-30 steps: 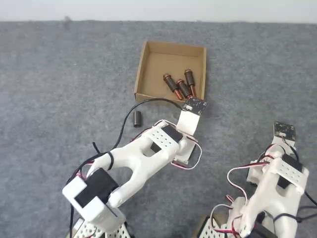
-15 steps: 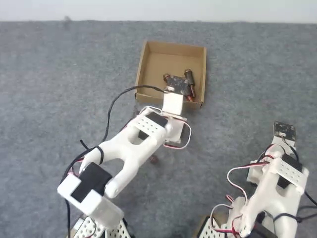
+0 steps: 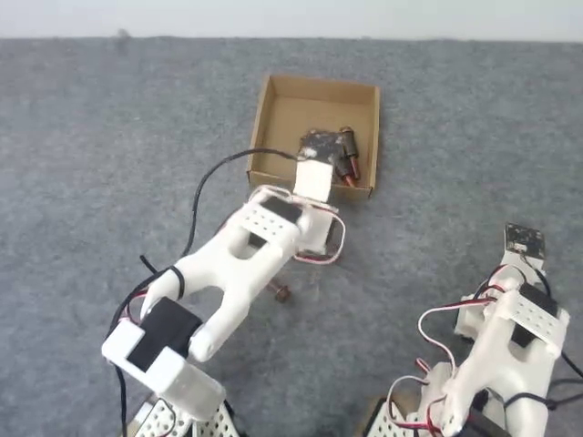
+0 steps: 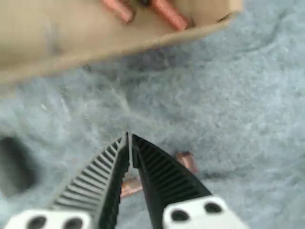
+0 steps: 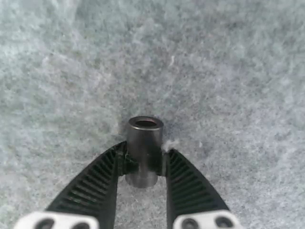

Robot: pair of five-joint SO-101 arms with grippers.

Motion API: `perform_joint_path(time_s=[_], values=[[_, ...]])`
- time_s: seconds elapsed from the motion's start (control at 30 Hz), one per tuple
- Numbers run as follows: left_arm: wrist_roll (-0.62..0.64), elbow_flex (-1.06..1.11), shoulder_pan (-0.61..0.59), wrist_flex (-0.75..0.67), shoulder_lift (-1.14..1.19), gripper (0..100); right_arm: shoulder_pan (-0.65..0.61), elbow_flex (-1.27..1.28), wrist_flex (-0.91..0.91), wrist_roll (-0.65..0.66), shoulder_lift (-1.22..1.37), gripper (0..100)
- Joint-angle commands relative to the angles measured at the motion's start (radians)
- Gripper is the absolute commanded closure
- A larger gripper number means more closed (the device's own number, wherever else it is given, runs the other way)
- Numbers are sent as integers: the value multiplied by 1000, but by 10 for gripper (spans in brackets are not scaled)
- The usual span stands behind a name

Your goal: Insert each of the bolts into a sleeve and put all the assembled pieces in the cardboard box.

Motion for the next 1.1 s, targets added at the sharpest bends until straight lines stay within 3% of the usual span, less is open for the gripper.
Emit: perform_joint_path(time_s=[0.0,0.1,0.27,0.5,0.67,1.07], values=[[-341,-128,-9,198,-48,987,8,-5,-12,12,-30,991],[-525,-160,17,316,-48,987,8,-5,-12,12,-30,991],[-729,-110,94,330,-12,976,8,-5,-12,12,-30,991],[-761,-105,103,336,14,825,8,-5,-7,55,-31,991],[-865,-104,103,336,21,833,8,-5,-5,58,-33,991],[-905,-104,48,242,25,832,8,-5,-5,60,-35,991]])
